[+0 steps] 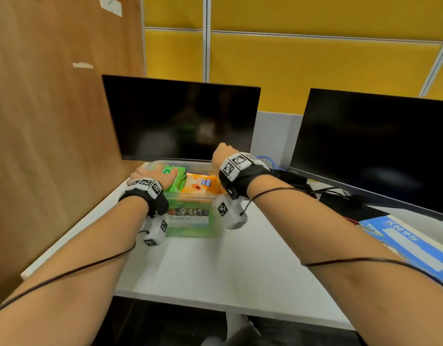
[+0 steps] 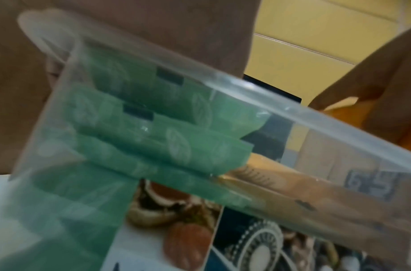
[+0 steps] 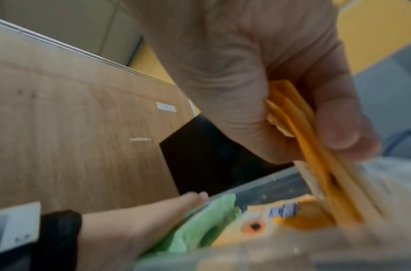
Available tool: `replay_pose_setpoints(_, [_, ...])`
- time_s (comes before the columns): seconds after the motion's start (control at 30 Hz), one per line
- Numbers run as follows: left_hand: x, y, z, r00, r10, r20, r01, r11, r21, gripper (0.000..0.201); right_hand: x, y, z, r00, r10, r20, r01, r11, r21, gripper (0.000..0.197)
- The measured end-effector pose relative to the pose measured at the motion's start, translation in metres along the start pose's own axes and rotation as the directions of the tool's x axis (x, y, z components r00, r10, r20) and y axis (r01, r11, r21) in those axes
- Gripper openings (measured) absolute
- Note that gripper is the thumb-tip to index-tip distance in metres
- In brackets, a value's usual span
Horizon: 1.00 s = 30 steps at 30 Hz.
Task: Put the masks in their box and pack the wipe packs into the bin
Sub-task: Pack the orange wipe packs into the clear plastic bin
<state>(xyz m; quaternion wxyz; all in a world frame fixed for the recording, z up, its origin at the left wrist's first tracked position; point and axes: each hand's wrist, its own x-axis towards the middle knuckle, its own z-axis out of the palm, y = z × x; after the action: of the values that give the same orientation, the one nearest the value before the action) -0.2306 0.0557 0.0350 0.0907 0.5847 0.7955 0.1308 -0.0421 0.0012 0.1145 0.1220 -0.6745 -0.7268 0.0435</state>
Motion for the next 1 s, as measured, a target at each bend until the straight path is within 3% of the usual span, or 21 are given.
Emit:
replay_pose_setpoints(0.07, [0.001,-0.001,0.002,1.0,-0.008,0.021,0.009,1.0,-0.012,0.066,-0.007,-0.002,0.006,0.989,-0.069,0.13,0.088,0.985,-0.151,0.015])
replay_pose_setpoints(0.17, [-0.001,0.003,0.004,1.0,-0.02,0.015,0.02,1.0,0.004,0.068,-0.005,0.004,0.022,0.964,-0.072,0.256,0.144,0.951,-0.274,0.015])
replay_pose_setpoints(0.27, [-0.002,0.011,0.007,1.0,-0.025,0.01,0.025,0.997,0.068,0.073,0.004,0.01,0.035,0.935,-0.066,0.347,0.197,0.913,-0.358,0.032])
replay_pose_setpoints(0.37, [-0.002,0.015,0.009,1.0,-0.021,-0.004,0.021,0.996,0.089,0.077,0.013,0.016,0.028,0.957,0.034,0.288,0.051,0.958,-0.281,0.021])
replay_pose_setpoints(0.47, [0.001,0.019,0.011,1.0,-0.015,-0.019,0.017,0.995,0.097,0.079,0.038,0.029,0.009,0.938,0.077,0.337,-0.041,0.993,-0.115,0.036])
replay_pose_setpoints(0.53, [0.004,0.022,0.013,1.0,-0.01,-0.028,0.012,0.995,0.1,0.08,0.06,0.045,-0.002,0.939,0.047,0.342,-0.091,0.99,0.112,0.027])
replay_pose_setpoints(0.6, [0.008,0.024,0.017,0.999,-0.003,-0.037,0.007,0.995,0.1,0.081,0.083,0.069,-0.003,0.976,0.079,0.203,-0.147,0.925,0.35,0.011])
replay_pose_setpoints(0.67, [0.011,0.025,0.021,0.999,-0.001,-0.05,0.006,0.995,0.1,0.08,0.103,0.099,0.01,0.976,0.208,0.055,-0.215,0.926,0.311,0.023])
replay_pose_setpoints(0.73, [0.015,0.027,0.024,0.998,-0.004,-0.062,0.01,0.995,0.099,0.079,0.11,0.122,0.033,0.955,0.296,0.029,-0.297,0.939,0.171,0.026])
replay_pose_setpoints(0.8, [0.017,0.029,0.024,0.998,0.001,-0.066,0.006,0.995,0.1,0.078,0.119,0.135,0.067,0.966,0.235,0.106,-0.243,0.968,0.062,0.027])
replay_pose_setpoints(0.9, [0.02,0.03,0.024,0.999,0.004,-0.051,0.001,0.995,0.097,0.077,0.135,0.147,0.109,0.981,0.14,0.134,-0.15,0.986,0.068,0.036])
replay_pose_setpoints(1.0, [0.022,0.03,0.027,0.998,0.009,-0.057,-0.004,0.996,0.092,0.075,0.121,0.141,0.116,0.968,0.118,0.222,-0.121,0.993,0.001,0.021])
